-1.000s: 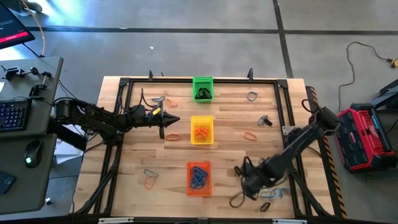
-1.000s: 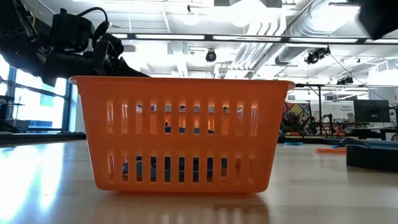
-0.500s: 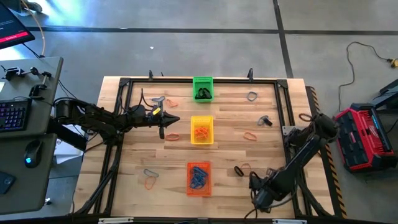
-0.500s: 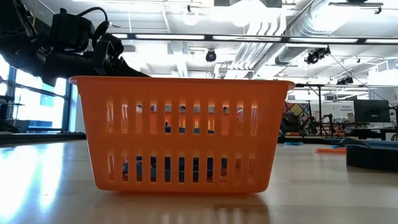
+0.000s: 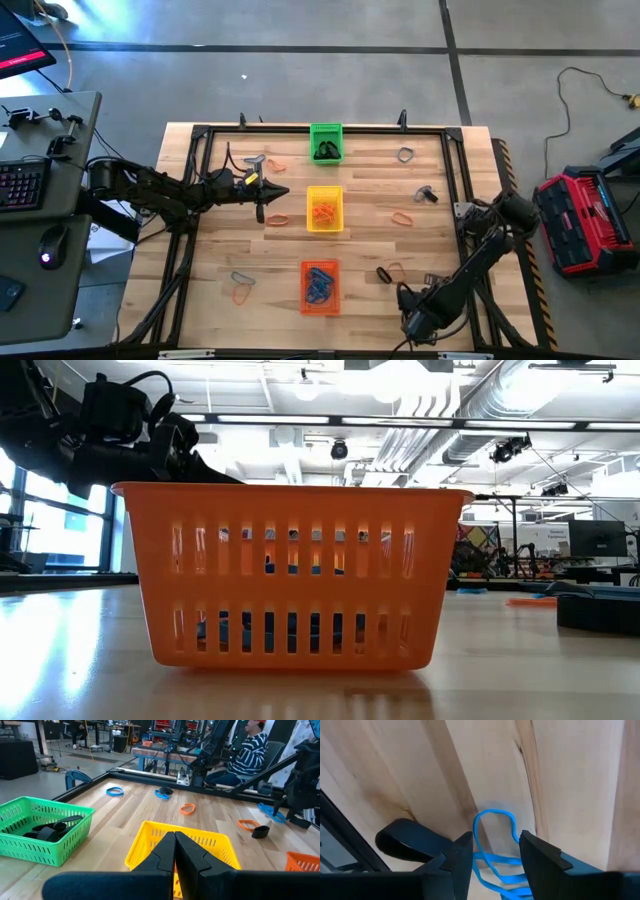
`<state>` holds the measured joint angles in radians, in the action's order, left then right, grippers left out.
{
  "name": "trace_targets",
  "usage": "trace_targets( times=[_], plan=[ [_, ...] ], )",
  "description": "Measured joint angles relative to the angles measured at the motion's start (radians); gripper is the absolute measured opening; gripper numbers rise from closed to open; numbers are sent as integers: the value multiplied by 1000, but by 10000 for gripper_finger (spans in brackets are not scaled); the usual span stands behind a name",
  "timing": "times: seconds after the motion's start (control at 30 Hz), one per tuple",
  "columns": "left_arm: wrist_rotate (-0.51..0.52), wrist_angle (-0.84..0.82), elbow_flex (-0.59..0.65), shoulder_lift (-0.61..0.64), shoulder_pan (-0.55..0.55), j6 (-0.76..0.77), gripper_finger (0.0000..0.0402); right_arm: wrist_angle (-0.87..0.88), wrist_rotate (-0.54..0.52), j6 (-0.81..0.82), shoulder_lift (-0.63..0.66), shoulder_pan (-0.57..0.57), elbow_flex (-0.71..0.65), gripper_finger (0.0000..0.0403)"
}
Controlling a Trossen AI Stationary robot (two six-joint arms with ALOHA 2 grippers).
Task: Sort rubber bands into baskets
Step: Put the blue rubber band into the orange bin
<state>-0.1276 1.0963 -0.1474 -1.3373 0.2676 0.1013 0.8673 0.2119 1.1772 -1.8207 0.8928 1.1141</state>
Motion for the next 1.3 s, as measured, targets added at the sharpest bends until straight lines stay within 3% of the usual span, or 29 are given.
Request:
trace_targets(
  times=[0.17,0.6,0.77,0.87,1.1,1.3],
  plan=[
    [0,-1,0,0,0,-1,0,0,1,-8,-1,0,0,138],
    [0,-9,0,0,0,-8,0,-18,-9,-37,-22,8,0,57],
    [0,-17,0,0,0,-15,0,-41,-2,-53,-24,-3,1,9],
    [0,-27,0,0,0,-16,0,-38,-6,-75,-23,-25,20,7],
    [0,-30,0,0,0,-16,0,-25,-97,-191,-22,-110,93,3],
    [0,-30,0,0,0,-13,0,-46,-250,-353,-22,-197,204,1]
  ],
)
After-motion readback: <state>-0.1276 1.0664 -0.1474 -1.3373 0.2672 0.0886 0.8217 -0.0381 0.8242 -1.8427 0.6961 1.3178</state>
